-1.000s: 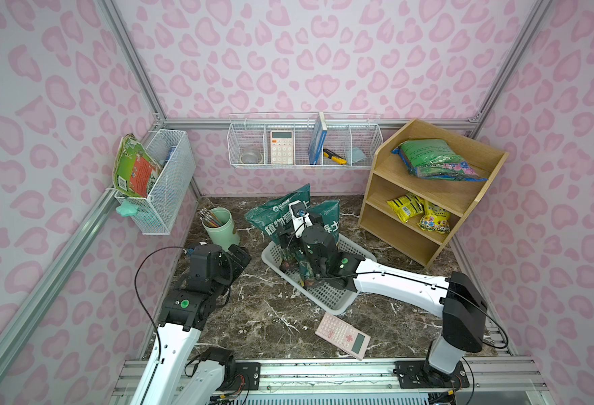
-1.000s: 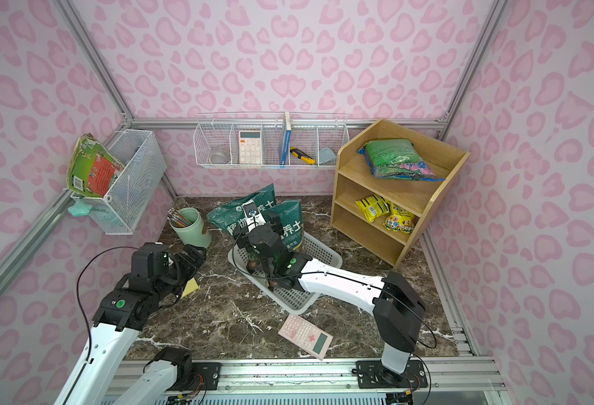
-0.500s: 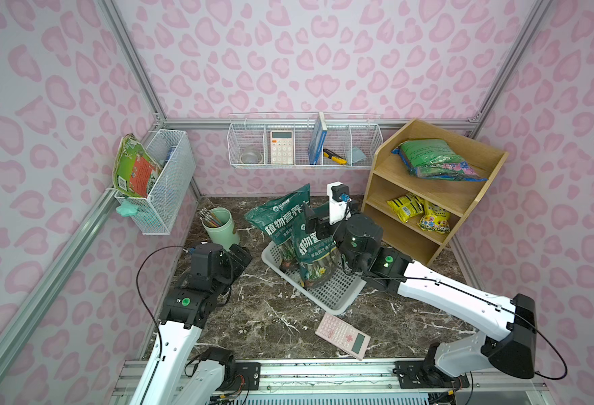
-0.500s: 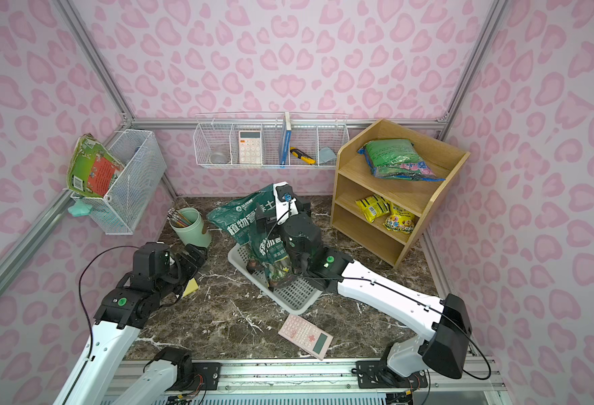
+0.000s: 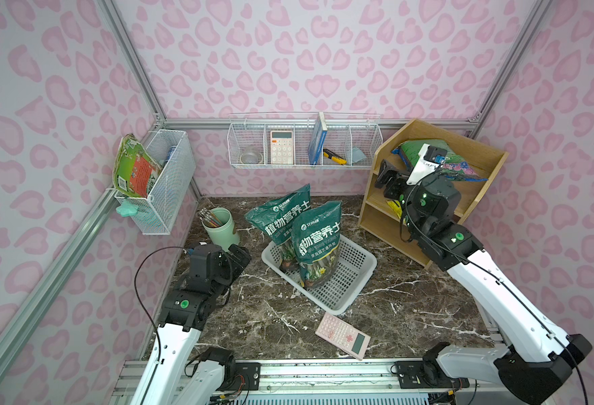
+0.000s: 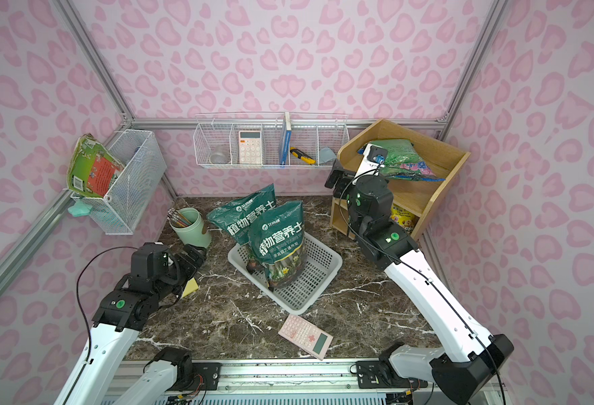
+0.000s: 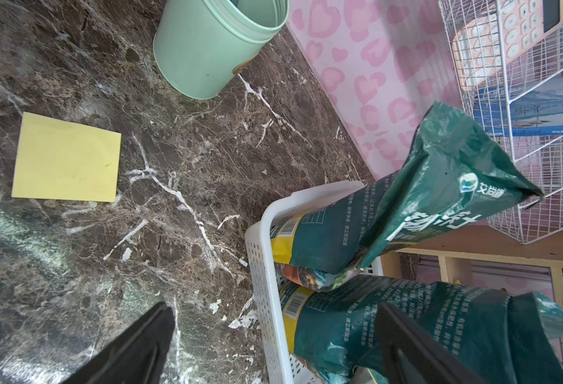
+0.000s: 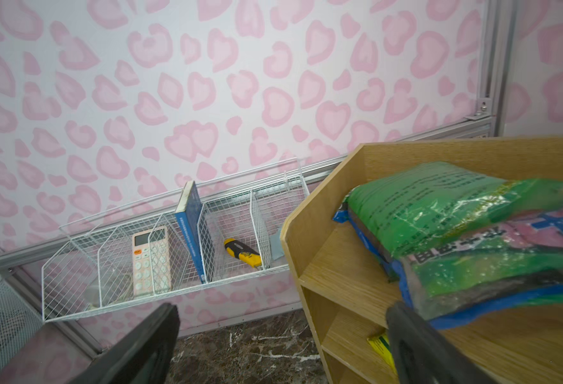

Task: Take down the fertilizer bag from the shelf
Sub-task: Pick up the fertilizer bag from the shelf.

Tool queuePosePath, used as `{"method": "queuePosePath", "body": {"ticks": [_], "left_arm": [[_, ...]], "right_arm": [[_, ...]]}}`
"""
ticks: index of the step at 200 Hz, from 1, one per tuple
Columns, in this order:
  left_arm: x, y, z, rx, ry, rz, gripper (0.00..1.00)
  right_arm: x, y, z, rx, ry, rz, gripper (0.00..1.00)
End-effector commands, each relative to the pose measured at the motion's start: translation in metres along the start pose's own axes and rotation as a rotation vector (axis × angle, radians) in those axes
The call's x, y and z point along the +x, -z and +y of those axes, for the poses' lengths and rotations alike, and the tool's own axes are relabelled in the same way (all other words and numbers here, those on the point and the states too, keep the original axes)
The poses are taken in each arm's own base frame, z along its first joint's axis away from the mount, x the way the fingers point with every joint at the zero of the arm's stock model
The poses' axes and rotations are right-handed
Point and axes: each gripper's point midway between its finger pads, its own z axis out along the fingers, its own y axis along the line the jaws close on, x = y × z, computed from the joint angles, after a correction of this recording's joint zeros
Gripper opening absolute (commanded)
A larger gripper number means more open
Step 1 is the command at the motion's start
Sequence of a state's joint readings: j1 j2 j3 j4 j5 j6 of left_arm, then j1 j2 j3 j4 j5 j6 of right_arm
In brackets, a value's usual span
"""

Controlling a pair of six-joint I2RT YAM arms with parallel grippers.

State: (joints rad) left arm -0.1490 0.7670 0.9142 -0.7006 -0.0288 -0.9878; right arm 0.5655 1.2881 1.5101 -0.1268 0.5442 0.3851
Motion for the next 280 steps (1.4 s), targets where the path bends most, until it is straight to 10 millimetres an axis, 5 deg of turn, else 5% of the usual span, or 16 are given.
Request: {"method": "queuePosePath", "body": {"ticks": [1, 84, 145, 179, 196, 248, 280], "left_arm": [[-0.002, 0.001, -0.002, 0.008, -0.007, -0.008, 0.99], [-0.003, -0.001, -0.001, 0.000, -0.005, -0.011, 0.99], [-0.006, 0.001, 0.001, -0.006, -0.004, -0.031, 0.99], [-0.007, 0.003, 0.002, -0.009, -0.006, -0.040, 0.99], [-0.007, 0.003, 0.001, -0.005, -0.007, -0.041, 0.99], [-0.007, 0.003, 0.000, -0.003, -0.005, -0.035, 0.99], [-0.006, 0.002, 0.000, -0.002, -0.006, -0.033, 0.99]], "right_arm": [[0.012, -0.004, -0.022, 0.059, -0.041, 0.082, 1.00], [0.017, 0.016, -0.050, 0.083, -0.340, 0.108, 1.00], [0.054, -0.025, -0.086, 0.057, -0.485, 0.314, 1.00], [0.052, -0.043, -0.103, 0.060, -0.532, 0.311, 0.96], [0.039, -0.046, -0.103, 0.066, -0.498, 0.283, 0.79], [0.021, -0.046, -0.106, 0.084, -0.412, 0.251, 0.01], [0.018, -0.045, -0.103, 0.075, -0.377, 0.276, 0.00]]}}
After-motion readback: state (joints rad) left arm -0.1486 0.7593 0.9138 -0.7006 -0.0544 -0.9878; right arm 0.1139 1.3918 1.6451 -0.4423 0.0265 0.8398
